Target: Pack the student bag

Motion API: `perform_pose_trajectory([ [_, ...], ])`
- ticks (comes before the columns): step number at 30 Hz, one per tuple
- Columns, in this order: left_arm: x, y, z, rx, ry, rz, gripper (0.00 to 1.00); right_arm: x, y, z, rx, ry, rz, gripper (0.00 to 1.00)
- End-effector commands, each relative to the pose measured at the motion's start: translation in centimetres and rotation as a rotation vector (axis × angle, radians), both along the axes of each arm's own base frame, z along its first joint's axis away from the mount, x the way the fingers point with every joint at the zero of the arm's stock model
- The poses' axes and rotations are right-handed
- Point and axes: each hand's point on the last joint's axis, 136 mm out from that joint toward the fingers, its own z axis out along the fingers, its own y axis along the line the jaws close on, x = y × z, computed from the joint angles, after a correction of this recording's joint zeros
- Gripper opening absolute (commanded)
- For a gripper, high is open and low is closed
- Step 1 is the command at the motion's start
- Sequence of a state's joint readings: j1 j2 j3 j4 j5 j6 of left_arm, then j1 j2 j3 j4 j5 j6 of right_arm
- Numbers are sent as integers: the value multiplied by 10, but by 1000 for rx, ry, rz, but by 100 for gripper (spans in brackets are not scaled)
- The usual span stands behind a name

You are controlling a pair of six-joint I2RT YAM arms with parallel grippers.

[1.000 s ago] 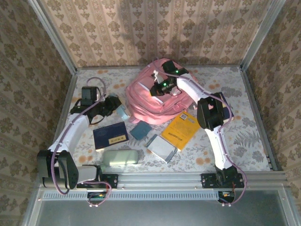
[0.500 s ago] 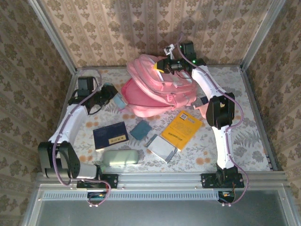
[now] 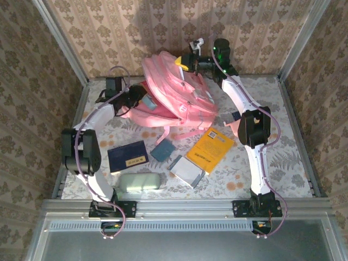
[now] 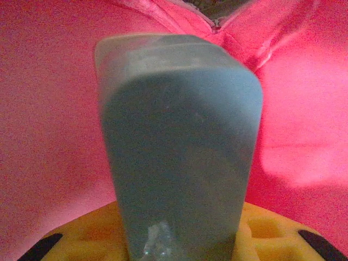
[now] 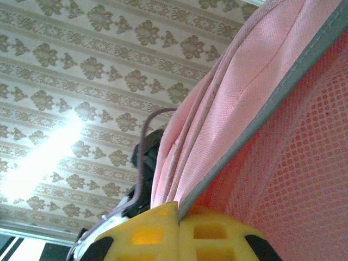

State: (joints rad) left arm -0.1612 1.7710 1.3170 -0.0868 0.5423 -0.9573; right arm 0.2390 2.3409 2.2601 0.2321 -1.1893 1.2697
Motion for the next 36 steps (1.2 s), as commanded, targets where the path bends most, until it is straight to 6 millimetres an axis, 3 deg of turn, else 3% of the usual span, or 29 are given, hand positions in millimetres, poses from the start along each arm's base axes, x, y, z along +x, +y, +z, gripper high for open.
perform_pose_trajectory([
  [1, 39, -30, 41, -226, -143, -52, 11, -22, -4, 60, 60, -211, 53, 0],
  [7, 58, -85, 48, -409, -184, -166, 11, -17, -7, 60, 62, -213, 38, 0],
  [15, 50, -154, 24, -412, -148, -240, 16, -6, -1, 57, 79, -204, 11, 0],
  [19, 48, -192, 8, -427, -106, -274, 31, 0, 6, 59, 98, -199, 3, 0],
  [21, 48, -206, 1, -434, -88, -287, 50, 4, 8, 58, 102, -193, -5, 0],
  [27, 50, -212, 2, -390, -89, -312, 99, 9, 7, 55, 102, -189, -13, 0],
  [32, 48, -200, 10, -380, -101, -307, 100, 11, 2, 51, 78, -192, -18, 0],
  [36, 44, -172, 17, -333, -117, -268, 100, 15, -4, 50, 52, -198, -45, 0],
])
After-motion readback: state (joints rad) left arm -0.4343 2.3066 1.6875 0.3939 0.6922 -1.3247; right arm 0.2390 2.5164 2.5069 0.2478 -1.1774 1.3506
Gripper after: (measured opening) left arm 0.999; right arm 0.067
